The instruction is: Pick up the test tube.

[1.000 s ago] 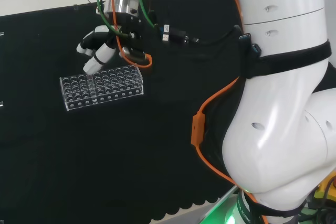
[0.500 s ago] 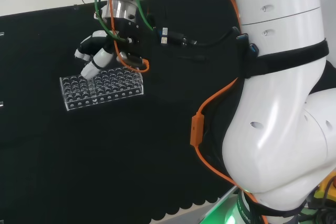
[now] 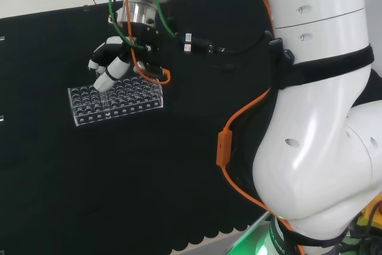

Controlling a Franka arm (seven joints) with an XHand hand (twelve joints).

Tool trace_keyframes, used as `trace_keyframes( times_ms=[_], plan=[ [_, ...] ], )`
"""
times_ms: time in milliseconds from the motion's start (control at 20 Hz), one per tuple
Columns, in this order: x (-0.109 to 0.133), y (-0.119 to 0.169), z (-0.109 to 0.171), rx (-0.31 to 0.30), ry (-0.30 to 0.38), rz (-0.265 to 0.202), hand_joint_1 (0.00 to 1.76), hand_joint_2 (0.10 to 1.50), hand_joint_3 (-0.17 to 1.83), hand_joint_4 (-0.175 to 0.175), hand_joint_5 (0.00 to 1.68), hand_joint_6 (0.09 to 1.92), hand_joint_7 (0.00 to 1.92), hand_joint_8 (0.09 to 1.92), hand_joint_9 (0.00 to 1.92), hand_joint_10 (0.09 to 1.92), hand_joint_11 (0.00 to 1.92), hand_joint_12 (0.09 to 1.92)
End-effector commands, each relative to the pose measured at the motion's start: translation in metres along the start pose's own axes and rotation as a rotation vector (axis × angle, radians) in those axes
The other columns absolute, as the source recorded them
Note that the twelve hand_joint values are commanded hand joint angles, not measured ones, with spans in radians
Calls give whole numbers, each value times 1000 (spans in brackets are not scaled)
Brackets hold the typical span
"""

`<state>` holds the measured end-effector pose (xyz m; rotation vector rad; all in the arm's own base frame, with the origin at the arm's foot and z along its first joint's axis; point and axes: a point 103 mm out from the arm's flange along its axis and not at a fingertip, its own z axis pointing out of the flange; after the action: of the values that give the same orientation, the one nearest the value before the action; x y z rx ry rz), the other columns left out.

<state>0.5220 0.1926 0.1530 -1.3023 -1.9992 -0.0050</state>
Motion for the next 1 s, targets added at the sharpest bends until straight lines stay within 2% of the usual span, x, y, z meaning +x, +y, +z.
trace_keyframes(
  times_ms=[50,450,1000],
  plan=[
    [-2,1,-1,-14,-3,2,1090,590,766,-58,600,865,631,831,462,904,124,1545],
    [-4,9,-4,-23,-9,-3,1106,595,776,-89,725,899,782,794,550,863,184,1527],
    [-2,15,-2,-17,-21,-1,1126,592,784,-104,787,900,879,773,632,826,220,1515]
  ],
)
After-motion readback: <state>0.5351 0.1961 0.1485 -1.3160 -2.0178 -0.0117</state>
